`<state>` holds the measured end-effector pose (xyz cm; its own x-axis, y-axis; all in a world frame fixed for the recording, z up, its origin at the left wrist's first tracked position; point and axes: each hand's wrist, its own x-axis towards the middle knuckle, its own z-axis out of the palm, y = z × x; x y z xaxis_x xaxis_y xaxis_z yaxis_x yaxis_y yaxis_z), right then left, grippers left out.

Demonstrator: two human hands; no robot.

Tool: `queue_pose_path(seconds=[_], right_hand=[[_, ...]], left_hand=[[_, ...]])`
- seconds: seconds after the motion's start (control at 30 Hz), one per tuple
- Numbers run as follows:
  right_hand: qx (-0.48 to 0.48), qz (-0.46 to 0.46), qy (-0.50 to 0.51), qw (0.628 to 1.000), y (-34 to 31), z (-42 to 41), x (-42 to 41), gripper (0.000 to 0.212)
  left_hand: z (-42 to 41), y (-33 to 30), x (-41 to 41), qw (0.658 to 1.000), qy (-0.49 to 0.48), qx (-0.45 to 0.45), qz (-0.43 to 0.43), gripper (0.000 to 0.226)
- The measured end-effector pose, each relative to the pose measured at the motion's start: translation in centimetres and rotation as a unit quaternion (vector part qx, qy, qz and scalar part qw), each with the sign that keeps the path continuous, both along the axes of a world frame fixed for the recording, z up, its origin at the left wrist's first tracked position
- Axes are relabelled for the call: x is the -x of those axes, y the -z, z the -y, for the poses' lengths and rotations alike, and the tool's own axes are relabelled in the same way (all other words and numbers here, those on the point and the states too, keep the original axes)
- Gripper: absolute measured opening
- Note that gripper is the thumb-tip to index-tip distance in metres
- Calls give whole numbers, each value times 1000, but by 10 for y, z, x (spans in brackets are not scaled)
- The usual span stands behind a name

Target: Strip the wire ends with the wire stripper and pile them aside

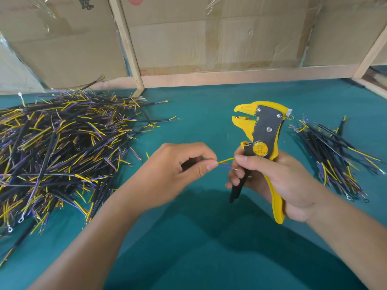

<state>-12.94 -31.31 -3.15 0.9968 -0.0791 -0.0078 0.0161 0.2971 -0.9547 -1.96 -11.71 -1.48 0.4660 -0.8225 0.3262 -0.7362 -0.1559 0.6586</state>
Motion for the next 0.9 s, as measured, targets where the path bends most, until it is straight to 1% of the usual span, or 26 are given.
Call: queue_pose_path(seconds=[0.07,0.2,0.43,0.63,0.7,0.73,0.77,0.83,0.9], right_hand=[[-1,1,-1,1000,0,-1,0,9],[12,1,-3,1000,2,-1,0,9],[-19,-17,-4,1000,4,-2,-2,23],[-18,-17,-13,1000,3,-2,-1,24],[13,-9,-9,1000,4,-2,-1,15],[27,-5,-5,1000,5,-2,-1,10],[42,-3,0,999,6,-1,-1,7],[68,-5,13,998,8,-1,-1,8],[75,-5,28,997,9,0,-2,9]], left_hand=[[0,0,1,1000,5,1,-13,13],[2,2,5,1000,-4,-7,4,13],[5,4,10,999,-42,-9,3,17],[9,6,14,998,-60,-30,2,13],[10,6,15,997,-66,-37,7,7],[10,6,15,997,-69,-38,10,10],[10,5,15,997,-72,-36,17,19],[9,4,15,996,-75,-36,41,31],[9,3,16,994,-78,-40,69,29]])
